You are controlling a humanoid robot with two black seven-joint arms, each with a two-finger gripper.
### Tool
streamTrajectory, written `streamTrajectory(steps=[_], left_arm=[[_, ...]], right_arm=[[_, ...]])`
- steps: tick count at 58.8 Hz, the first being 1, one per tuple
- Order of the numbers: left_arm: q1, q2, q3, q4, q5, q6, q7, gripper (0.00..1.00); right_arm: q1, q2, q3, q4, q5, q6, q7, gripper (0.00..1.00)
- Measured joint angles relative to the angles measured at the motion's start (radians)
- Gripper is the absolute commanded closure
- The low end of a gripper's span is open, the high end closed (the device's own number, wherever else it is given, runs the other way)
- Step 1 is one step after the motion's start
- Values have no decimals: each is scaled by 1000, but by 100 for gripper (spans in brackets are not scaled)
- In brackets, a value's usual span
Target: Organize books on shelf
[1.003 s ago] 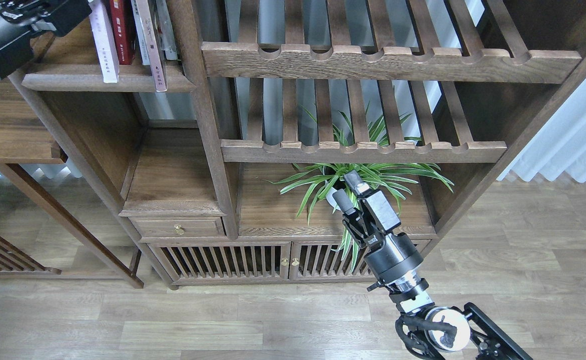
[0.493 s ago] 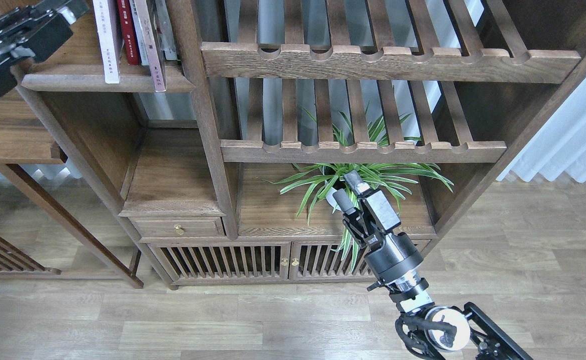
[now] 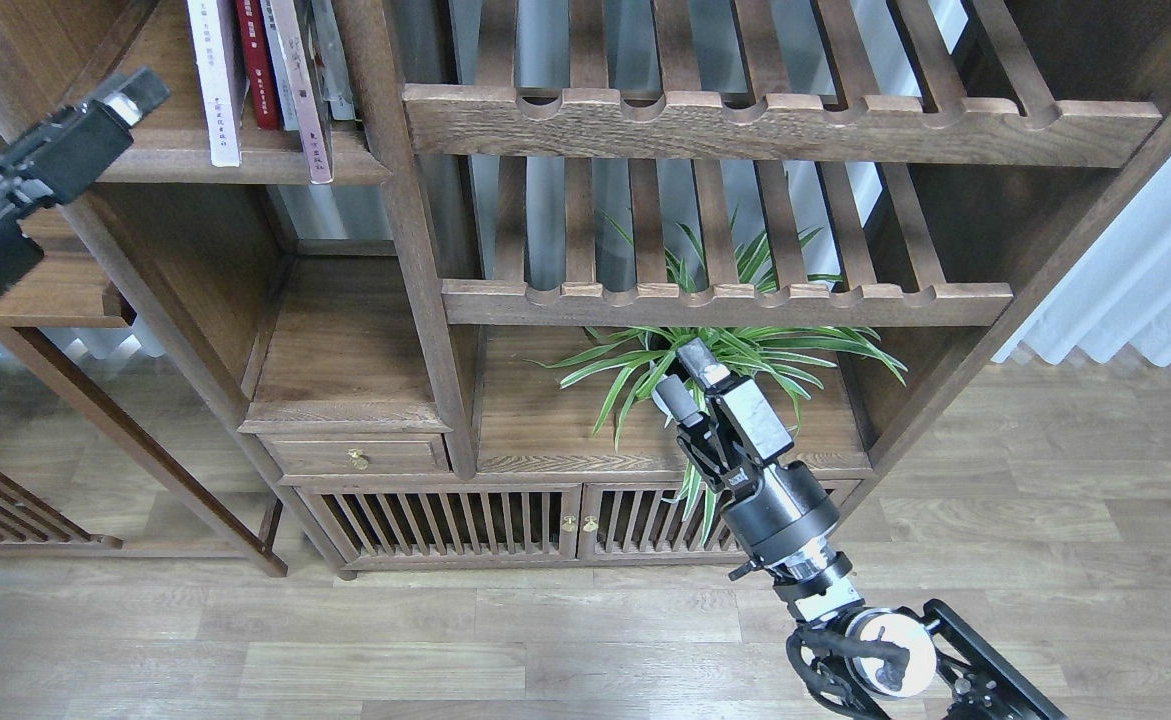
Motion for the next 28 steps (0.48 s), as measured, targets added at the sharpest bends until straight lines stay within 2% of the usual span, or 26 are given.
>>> streamTrajectory(steps=[3,14,28], left_arm=[[13,-33,62,0,-2,0,0,45],[52,-130,144,3,-2,0,-1,45],[97,-181,172,19,3,0,-2,45]], right_arm=[[0,1,-2,2,-13,0,0,1],[1,4,-3,2,-29,0,0,1],[3,3,-3,2,-31,0,0,1]])
